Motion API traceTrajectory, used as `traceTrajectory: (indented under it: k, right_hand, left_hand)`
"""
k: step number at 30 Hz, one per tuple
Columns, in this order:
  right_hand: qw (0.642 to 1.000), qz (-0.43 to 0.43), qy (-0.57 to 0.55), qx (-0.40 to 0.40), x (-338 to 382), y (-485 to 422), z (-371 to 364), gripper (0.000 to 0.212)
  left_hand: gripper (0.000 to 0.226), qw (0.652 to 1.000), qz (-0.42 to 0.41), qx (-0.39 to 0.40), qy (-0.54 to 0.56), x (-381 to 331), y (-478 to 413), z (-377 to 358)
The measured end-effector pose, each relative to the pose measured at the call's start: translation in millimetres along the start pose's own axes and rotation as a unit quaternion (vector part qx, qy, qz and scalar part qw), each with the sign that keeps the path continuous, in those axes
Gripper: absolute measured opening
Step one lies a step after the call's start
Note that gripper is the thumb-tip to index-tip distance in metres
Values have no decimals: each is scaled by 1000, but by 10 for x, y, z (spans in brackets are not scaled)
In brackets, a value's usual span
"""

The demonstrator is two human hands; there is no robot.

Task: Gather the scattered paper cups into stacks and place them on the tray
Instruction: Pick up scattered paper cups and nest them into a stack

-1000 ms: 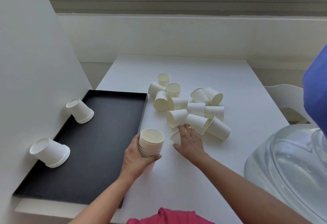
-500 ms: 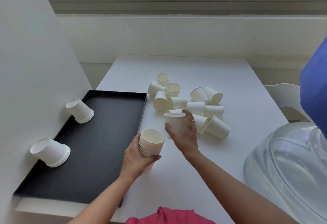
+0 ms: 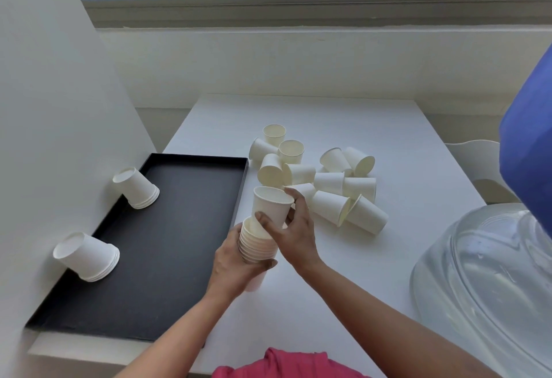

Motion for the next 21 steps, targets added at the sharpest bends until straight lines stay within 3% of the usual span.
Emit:
traceTrajectory:
  k: [10,16,18,21]
  right_hand:
    - [994,-13,59,94,-58,184,-46,73]
    - [993,-18,64,101,-152,219,2,70]
    - [995,-1,66,78,-164,176,72,64]
    - [992,26,118,-22,-176,16,321,47]
  left_hand:
    - [74,1000,8,-16,21,-60,20,-3]
    - [76,1000,9,-17,18,-9,8,-21]
    - [78,1000,9,-18,11,0,10,-27]
    - [81,1000,10,-17,2,13,11,-18]
Point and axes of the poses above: each hand's wrist, its own y-axis away from the middle knuckle, its own z-axis out of the back of the hand, x = y × z, the point moved 3 cm from there along -y, towards the middle knuckle, and after that the axes turned 3 degrees about z, right-handed, at the moved point
